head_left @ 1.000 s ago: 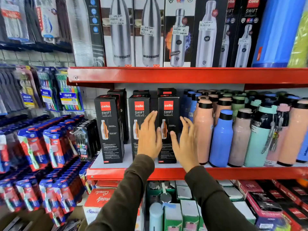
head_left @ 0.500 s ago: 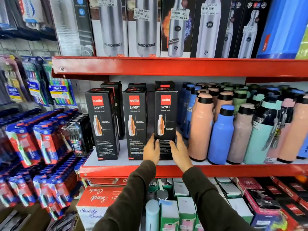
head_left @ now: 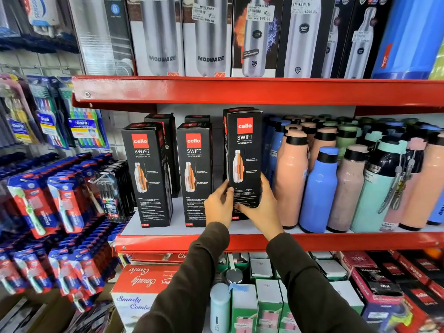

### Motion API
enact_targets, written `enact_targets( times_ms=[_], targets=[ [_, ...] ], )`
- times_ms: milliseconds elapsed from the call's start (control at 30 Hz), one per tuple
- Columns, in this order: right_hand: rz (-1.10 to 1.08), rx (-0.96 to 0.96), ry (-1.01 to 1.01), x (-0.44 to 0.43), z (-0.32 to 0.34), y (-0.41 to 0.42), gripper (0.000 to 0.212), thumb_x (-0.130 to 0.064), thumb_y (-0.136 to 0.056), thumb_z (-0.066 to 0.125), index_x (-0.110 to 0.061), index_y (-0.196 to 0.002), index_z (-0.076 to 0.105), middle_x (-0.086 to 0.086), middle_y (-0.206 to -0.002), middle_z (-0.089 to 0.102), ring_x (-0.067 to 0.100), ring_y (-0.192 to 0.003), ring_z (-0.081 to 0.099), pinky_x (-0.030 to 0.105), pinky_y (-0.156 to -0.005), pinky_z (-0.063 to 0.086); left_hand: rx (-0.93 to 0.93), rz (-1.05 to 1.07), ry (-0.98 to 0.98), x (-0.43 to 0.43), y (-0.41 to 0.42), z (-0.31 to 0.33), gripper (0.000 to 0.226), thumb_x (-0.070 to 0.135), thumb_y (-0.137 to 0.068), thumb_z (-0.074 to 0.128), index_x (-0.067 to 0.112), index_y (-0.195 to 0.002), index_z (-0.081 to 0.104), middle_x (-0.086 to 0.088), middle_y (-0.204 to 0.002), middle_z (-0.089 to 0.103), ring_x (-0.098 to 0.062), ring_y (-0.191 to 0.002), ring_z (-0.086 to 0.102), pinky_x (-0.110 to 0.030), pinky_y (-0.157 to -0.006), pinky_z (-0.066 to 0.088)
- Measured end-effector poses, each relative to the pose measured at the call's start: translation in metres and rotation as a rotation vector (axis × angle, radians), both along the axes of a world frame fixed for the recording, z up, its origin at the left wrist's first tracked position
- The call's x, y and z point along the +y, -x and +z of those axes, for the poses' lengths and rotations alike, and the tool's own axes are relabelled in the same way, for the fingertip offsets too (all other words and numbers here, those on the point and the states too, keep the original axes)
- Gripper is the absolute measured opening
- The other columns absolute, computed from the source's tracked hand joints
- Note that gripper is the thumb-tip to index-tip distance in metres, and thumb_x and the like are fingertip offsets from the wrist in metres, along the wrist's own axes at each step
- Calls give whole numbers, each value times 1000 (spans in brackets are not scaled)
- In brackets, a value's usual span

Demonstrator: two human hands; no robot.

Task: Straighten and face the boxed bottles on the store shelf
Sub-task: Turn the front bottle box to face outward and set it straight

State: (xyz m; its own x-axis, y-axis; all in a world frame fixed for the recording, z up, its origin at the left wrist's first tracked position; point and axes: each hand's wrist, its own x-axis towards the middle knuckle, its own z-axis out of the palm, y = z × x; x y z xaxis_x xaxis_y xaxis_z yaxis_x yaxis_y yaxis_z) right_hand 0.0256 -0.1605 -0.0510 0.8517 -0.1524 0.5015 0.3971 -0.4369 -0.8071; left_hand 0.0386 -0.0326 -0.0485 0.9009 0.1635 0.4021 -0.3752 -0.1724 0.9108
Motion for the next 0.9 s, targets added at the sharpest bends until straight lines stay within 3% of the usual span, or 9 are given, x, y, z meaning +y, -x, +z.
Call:
enact_targets(
  times_ms=[100,233,433,500,633,700,800,900],
  targets=[
    [-30,-34,-2,-1,5,1,112,-39,-56,89,-36,-148,25,-10,-140,53,13,-132,49,45,-106,46,-8,-47,56,-2,4,1,41,23,-92,61,15,-132,57,-5,-125,67,0,-102,63,-2,-81,46],
    [-63,-69,-25,-1,7,3,107,-31,-58,90,-35,-144,28,-8,-137,53,12,-129,51,42,-106,47,-18,-42,69,-6,8,1,41,26,-88,67,17,-128,61,-5,-122,69,-2,-99,65,-1,-76,48],
    [-87,-85,-95,-1,5,3,104,-32,-56,92,-30,-142,32,-7,-133,57,12,-123,55,40,-104,49,-75,-8,27,-9,15,4,37,32,-89,65,17,-122,66,-6,-109,73,-4,-94,67,-11,-82,54],
    [-78,-73,-113,-3,6,4,109,-33,-53,93,-30,-142,30,-6,-132,56,12,-124,55,38,-104,48,-113,36,10,-8,15,6,30,32,-92,59,17,-116,68,-5,-108,72,-4,-93,66,-22,-88,56],
    [-34,-35,-96,-8,9,6,109,-35,-51,93,-29,-140,31,-9,-127,57,11,-120,56,34,-103,48,-60,69,-117,-8,0,10,39,25,-97,47,13,-135,50,-11,-136,53,-19,-122,53,-35,-109,40],
    [-8,-13,-83,-11,10,5,108,-38,-47,91,-33,-138,32,-13,-126,58,9,-119,57,36,-103,49,7,31,-158,-6,-8,10,43,23,-99,44,11,-140,44,-14,-143,47,-28,-132,46,-37,-113,34],
    [19,22,-27,-16,10,3,111,-37,-50,90,-39,-143,28,-12,-134,56,8,-125,54,39,-106,48,48,-66,-144,-1,-13,6,40,19,-100,42,10,-138,43,-15,-139,53,-31,-129,49,-33,-107,37],
    [57,43,16,-18,7,-1,119,-33,-61,83,-39,-154,8,-10,-152,41,8,-139,41,42,-114,39,53,-105,-125,2,-11,1,35,19,-100,42,10,-134,42,-13,-128,59,-30,-117,56,-27,-94,39]
  ],
)
